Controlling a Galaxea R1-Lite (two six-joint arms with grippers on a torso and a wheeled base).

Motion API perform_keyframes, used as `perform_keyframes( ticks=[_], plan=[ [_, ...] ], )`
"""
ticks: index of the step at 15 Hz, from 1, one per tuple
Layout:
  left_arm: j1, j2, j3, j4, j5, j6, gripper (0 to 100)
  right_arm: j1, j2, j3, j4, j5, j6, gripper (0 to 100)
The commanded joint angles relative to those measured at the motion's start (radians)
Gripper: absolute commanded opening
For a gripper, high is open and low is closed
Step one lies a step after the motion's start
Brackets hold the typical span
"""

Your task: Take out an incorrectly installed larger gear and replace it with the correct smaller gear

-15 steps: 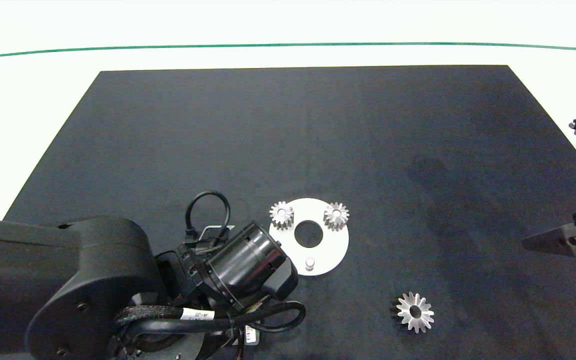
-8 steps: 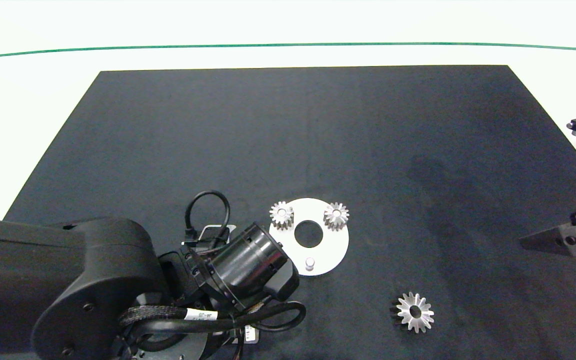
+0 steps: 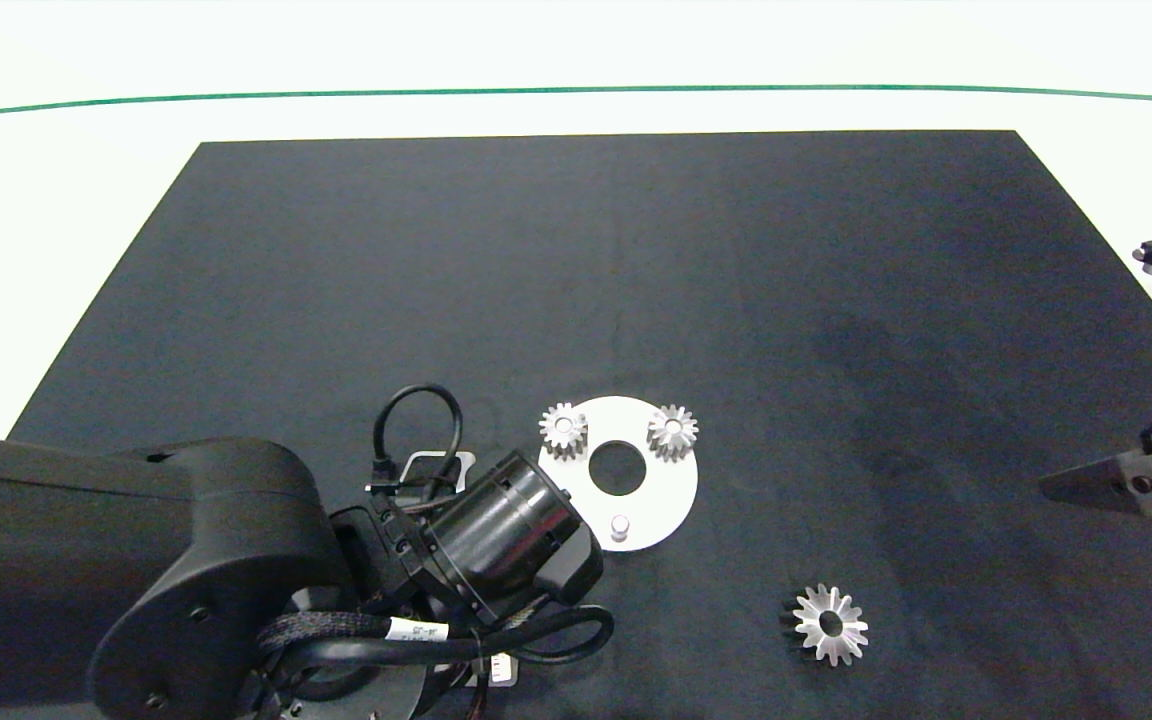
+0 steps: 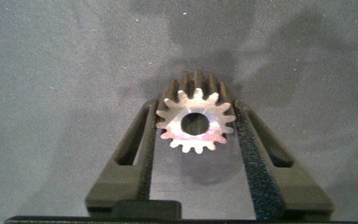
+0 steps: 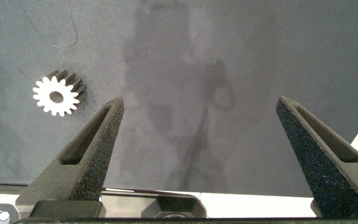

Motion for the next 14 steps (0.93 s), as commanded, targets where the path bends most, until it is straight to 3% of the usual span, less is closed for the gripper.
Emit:
perform_keyframes(
  ticks=[1, 11, 14],
  plan=[
    [0.0, -0.001, 0.003, 0.004, 0.005, -0.001, 41, 0.001, 0.0, 0.001, 0.004, -0.002, 0.001, 100],
    [-0.009, -0.012, 0.046, -0.002, 0.006, -0.007, 20, 0.032, -0.011, 0.012, 0.006, -0.002, 0.001, 100],
    [-0.003, -0.069, 0.051, -0.01, 0.02, 0.005, 19, 0.061, -0.014, 0.029, 0.004, -0.07, 0.004, 100]
  ],
)
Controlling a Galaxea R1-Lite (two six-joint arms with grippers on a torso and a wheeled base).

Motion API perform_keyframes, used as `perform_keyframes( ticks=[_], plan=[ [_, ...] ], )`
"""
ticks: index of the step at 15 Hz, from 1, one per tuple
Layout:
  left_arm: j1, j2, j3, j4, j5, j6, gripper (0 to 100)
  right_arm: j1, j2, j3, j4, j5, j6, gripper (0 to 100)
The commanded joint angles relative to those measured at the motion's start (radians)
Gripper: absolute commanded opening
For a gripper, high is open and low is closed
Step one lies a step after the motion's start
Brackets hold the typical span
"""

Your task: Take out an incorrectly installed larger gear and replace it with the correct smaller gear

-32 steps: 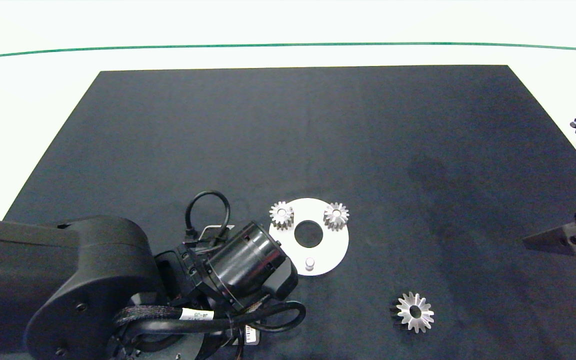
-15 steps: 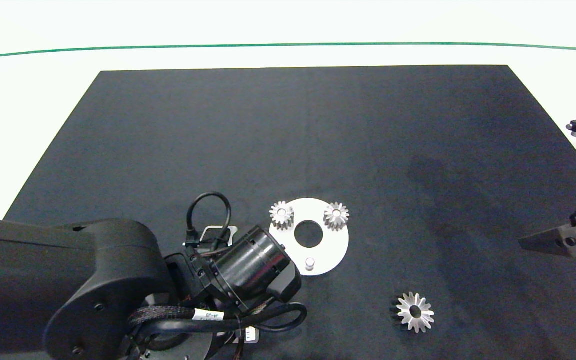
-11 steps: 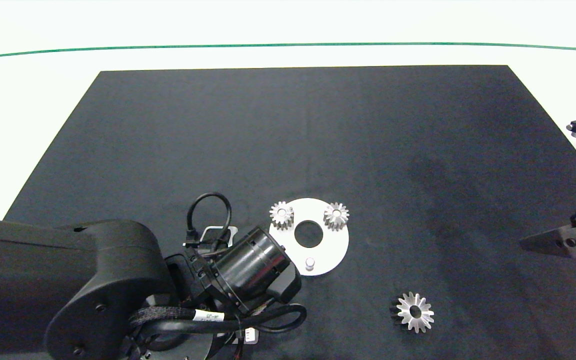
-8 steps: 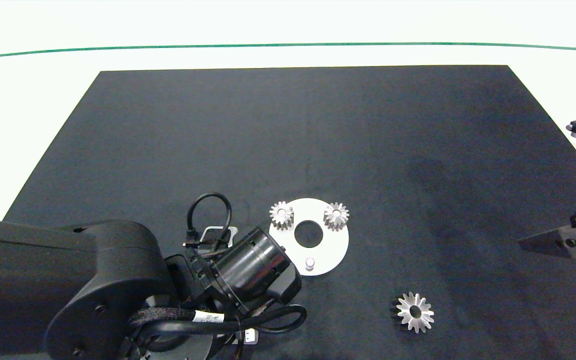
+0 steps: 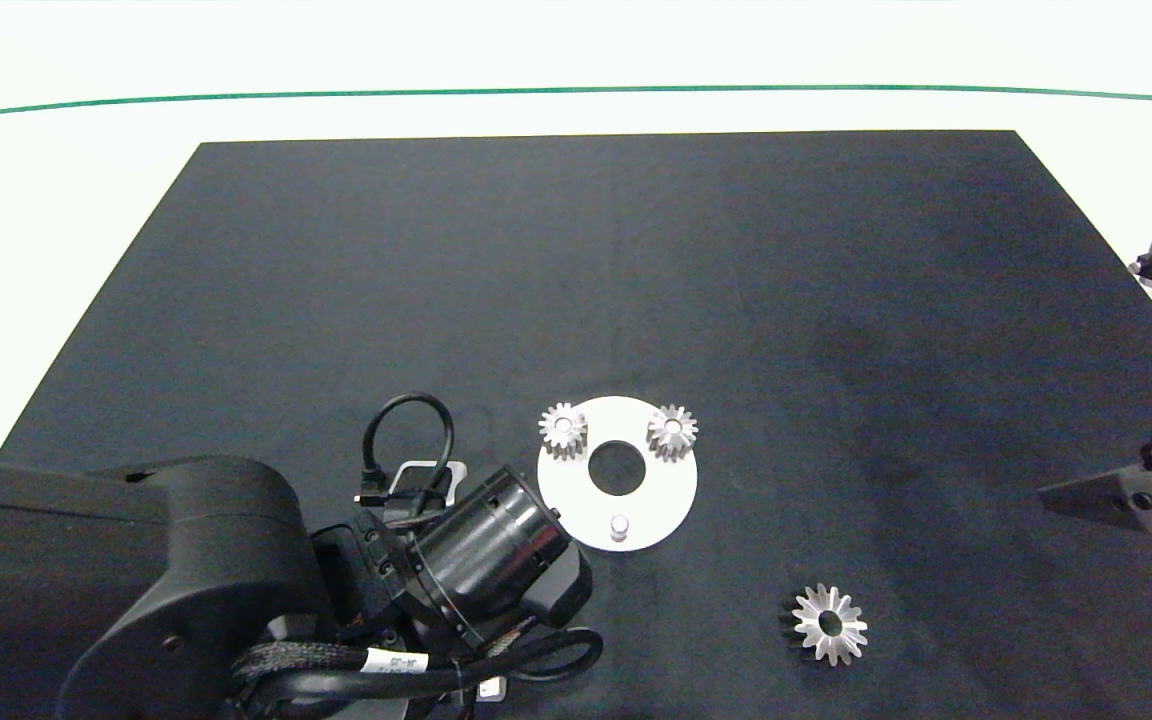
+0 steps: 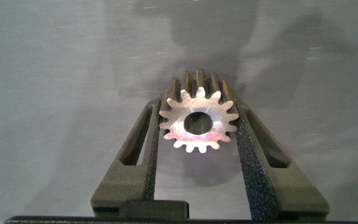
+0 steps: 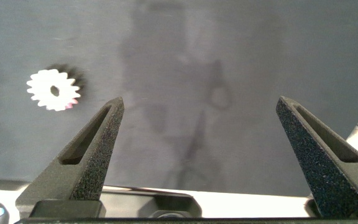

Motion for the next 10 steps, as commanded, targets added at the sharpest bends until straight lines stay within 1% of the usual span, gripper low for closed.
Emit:
perform_keyframes(
  ticks=[1, 3, 4, 5, 7, 8, 9, 10],
  plan=[
    [-0.001, -0.049, -0.012, -0.002, 0.006, 0.011, 19, 0.023, -0.01, 0.008, 0.005, -0.024, 0.006, 100],
    [-0.008, -0.067, -0.061, -0.002, 0.007, 0.039, 19, 0.024, -0.037, 0.007, 0.004, -0.022, 0.009, 100],
    [-0.003, -0.073, -0.095, -0.002, 0.007, 0.082, 19, 0.024, -0.068, 0.007, 0.0, -0.022, 0.007, 100],
    [-0.001, -0.075, -0.122, 0.0, 0.007, 0.111, 19, 0.023, -0.085, 0.004, 0.0, -0.024, 0.007, 100],
    [-0.011, -0.073, -0.181, 0.003, 0.007, 0.145, 19, 0.017, -0.099, 0.001, 0.0, -0.024, 0.004, 100],
    [-0.011, -0.072, -0.187, 0.003, 0.007, 0.181, 19, 0.012, -0.1, 0.001, 0.0, -0.024, 0.004, 100],
    [-0.011, -0.073, -0.188, 0.001, 0.007, 0.238, 19, 0.01, -0.105, 0.001, 0.0, -0.024, 0.002, 100],
    [-0.014, -0.075, -0.19, 0.001, 0.007, 0.273, 19, 0.012, -0.108, -0.001, 0.0, -0.024, 0.002, 100]
  ],
)
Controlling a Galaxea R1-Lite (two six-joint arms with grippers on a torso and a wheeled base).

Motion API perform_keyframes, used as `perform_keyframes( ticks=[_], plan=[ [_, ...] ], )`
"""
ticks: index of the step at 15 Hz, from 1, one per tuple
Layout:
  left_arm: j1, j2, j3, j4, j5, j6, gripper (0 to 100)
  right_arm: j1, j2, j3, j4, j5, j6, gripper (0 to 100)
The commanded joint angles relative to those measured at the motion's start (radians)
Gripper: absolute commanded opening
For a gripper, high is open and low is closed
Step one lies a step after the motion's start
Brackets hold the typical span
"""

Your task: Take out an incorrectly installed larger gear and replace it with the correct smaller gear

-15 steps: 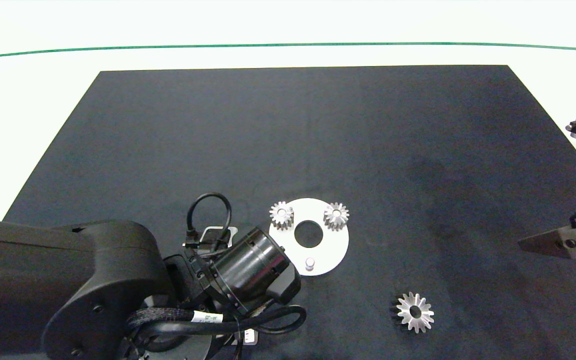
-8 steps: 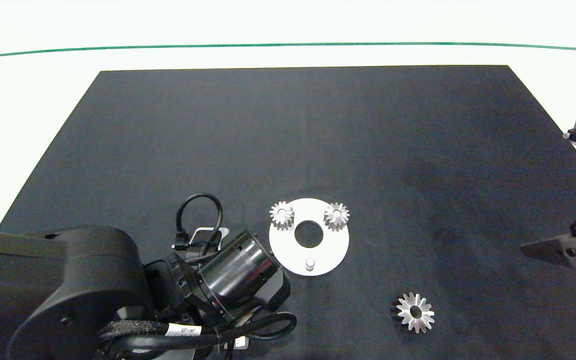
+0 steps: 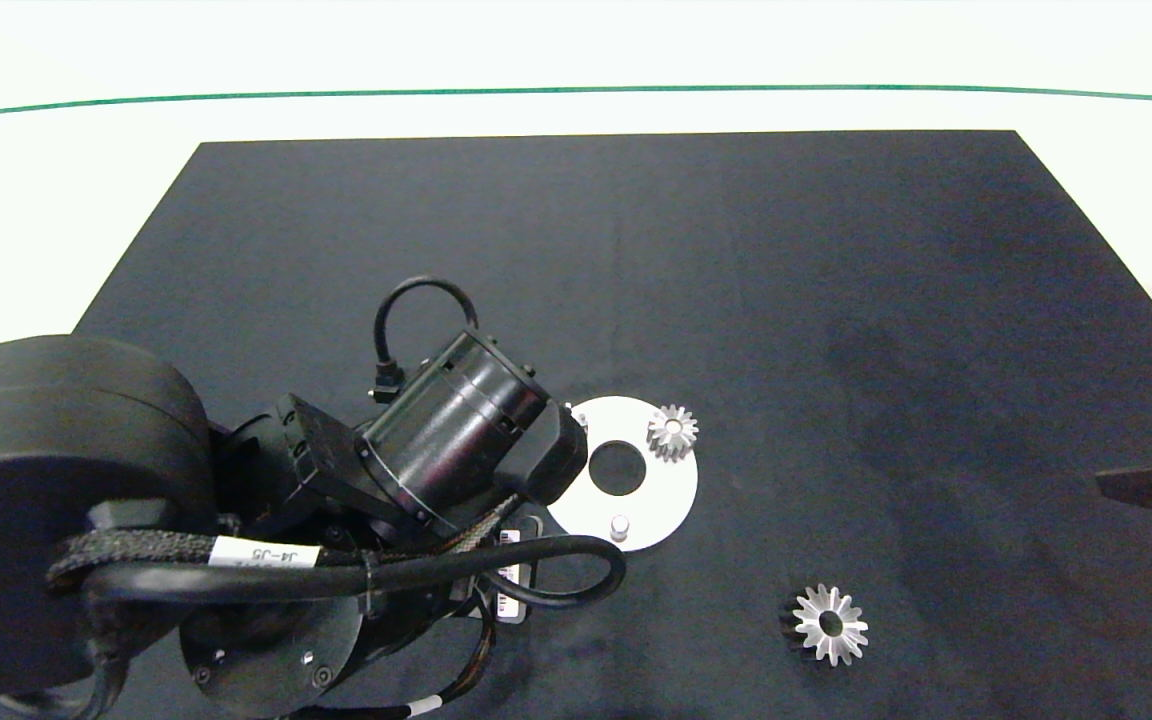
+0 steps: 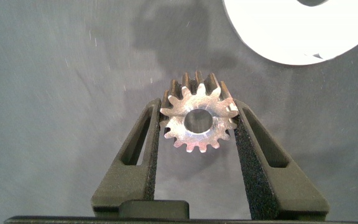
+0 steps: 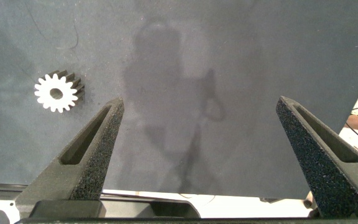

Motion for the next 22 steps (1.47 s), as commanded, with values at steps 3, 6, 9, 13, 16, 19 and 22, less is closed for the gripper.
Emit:
perform_keyframes(
  ticks=[3, 6, 9, 13, 16, 19, 22],
  plan=[
    [-0.072, 0.014, -0.032, 0.0, 0.003, 0.068, 19, -0.002, -0.043, -0.02, 0.005, -0.002, -0.002, 100],
    [-0.11, 0.068, -0.086, 0.0, 0.003, 0.091, 19, -0.002, -0.078, -0.026, 0.005, -0.002, -0.007, 100],
    [-0.112, 0.105, -0.146, 0.003, 0.003, 0.15, 19, -0.002, -0.092, -0.028, 0.005, -0.005, -0.014, 100],
    [-0.105, 0.192, -0.247, 0.029, 0.003, 0.173, 19, -0.024, -0.083, -0.028, 0.005, -0.005, -0.025, 100],
    [-0.099, 0.263, -0.388, 0.138, 0.003, 0.172, 19, -0.025, -0.081, -0.026, 0.005, -0.004, -0.027, 100],
    [-0.101, 0.312, -0.483, 0.204, 0.003, 0.169, 19, -0.027, -0.081, -0.026, 0.005, -0.004, -0.027, 100],
    [-0.105, 0.322, -0.492, 0.204, 0.003, 0.167, 19, -0.028, -0.087, -0.028, 0.005, -0.004, -0.027, 100]
  ],
)
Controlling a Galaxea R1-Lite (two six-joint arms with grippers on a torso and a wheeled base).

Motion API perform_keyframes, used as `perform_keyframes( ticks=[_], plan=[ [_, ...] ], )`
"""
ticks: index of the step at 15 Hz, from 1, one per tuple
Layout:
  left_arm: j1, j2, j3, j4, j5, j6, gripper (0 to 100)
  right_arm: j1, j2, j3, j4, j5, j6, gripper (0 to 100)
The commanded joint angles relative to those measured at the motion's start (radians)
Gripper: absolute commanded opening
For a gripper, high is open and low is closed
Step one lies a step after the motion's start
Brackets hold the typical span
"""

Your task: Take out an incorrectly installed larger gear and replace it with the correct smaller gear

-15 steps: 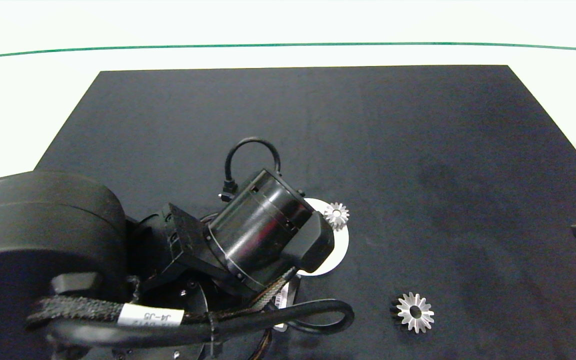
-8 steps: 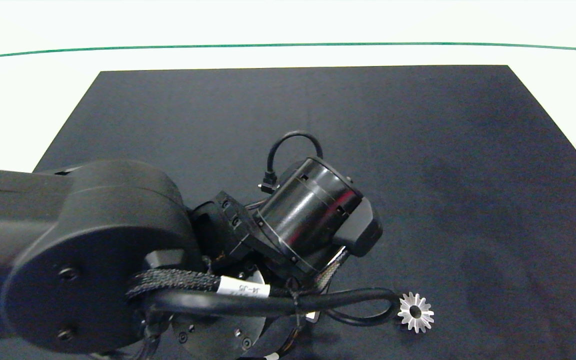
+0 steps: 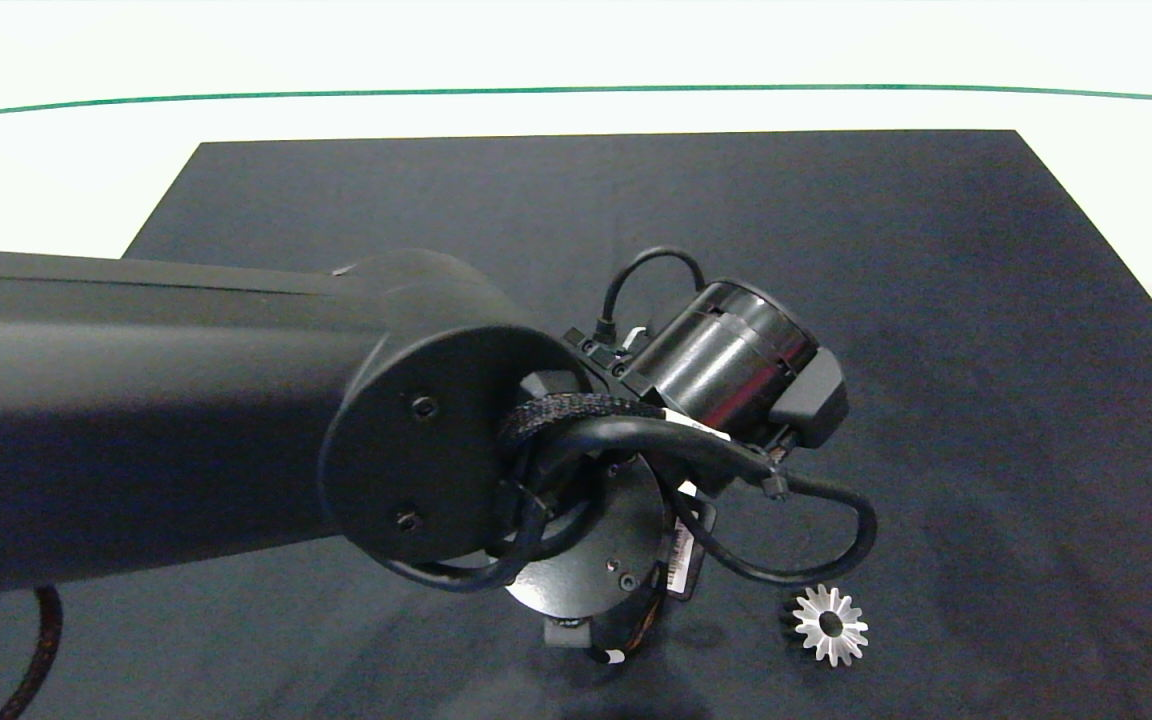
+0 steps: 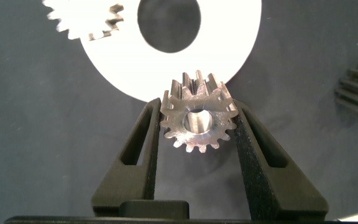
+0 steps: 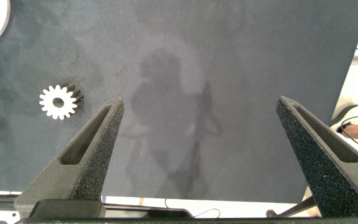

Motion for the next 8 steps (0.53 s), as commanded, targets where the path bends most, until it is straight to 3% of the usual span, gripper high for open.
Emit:
perform_keyframes(
  ticks=[1, 8],
  plan=[
    [0.0, 0.034, -0.014, 0.004, 0.003, -0.004, 19, 0.0, -0.001, -0.001, 0.005, -0.002, 0.0, 100],
    [0.002, 0.049, -0.021, 0.002, 0.005, -0.007, 19, 0.001, 0.006, 0.002, 0.004, -0.001, 0.002, 100]
  ],
)
